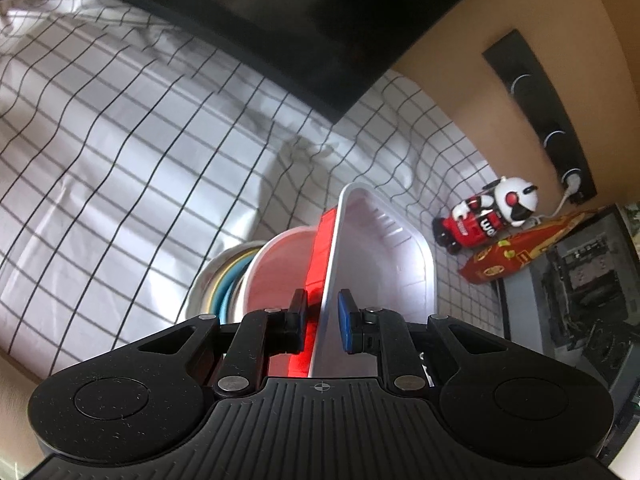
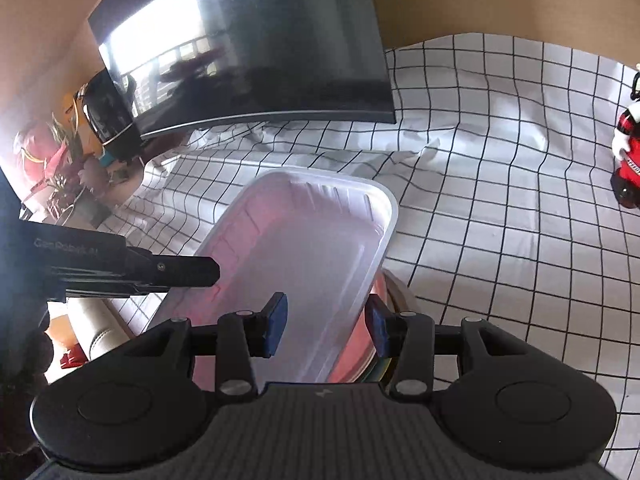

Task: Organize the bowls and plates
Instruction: 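Hold the tray steady on the stack with both tools, then open both tools and pull them back from the tray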

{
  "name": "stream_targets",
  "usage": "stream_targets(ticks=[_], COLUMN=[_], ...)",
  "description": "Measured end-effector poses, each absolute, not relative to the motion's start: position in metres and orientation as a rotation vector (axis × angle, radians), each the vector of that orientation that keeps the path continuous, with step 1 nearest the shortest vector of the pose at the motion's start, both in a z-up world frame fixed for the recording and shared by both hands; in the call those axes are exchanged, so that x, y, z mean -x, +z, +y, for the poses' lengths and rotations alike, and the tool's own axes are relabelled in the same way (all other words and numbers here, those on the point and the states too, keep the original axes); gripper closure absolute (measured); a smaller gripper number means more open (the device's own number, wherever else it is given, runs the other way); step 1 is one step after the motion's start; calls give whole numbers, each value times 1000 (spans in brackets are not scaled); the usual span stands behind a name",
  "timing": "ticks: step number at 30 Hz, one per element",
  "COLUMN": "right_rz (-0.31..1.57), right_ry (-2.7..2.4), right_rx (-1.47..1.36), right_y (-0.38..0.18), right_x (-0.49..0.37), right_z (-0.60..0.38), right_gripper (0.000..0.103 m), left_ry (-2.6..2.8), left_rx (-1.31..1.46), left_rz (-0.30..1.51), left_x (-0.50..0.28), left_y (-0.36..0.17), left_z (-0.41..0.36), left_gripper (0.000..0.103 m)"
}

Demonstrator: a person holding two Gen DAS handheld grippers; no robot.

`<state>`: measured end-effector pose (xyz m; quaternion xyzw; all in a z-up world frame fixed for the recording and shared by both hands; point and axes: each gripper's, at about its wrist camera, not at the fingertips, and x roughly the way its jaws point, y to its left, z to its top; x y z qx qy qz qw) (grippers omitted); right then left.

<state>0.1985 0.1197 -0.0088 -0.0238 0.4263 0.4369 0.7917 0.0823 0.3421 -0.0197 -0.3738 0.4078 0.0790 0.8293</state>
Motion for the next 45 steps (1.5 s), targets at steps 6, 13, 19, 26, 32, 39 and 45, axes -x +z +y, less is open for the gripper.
stream_targets(ticks=[6, 13, 19, 26, 32, 39, 45], right_rz=[941, 941, 928, 926, 917, 907, 910], right_ry=[950, 956, 965, 955, 952, 945, 934], right_rx=[69, 85, 79, 102, 105, 108, 92], right_y=[-15, -17, -12, -14, -13, -14, -14], right_x=[-201, -201, -200, -194, -194, -195, -197], right_z=[126, 133, 135, 138, 138, 136, 135], right_gripper=[59, 59, 59, 59, 59, 59, 59], left_ry=[196, 210, 203, 201, 200, 189, 167], left_rx=[796, 844, 837, 845, 843, 841, 846], left_rz=[889, 863, 847, 867, 869, 868, 866], left_x=[-83, -74, -72, -69, -71, -75, -75], left_y=[-31, -33, -25, -34, -35, -36, -35], left_z=[345, 356, 356, 356, 356, 354, 356], left_gripper=[84, 84, 84, 84, 84, 84, 84])
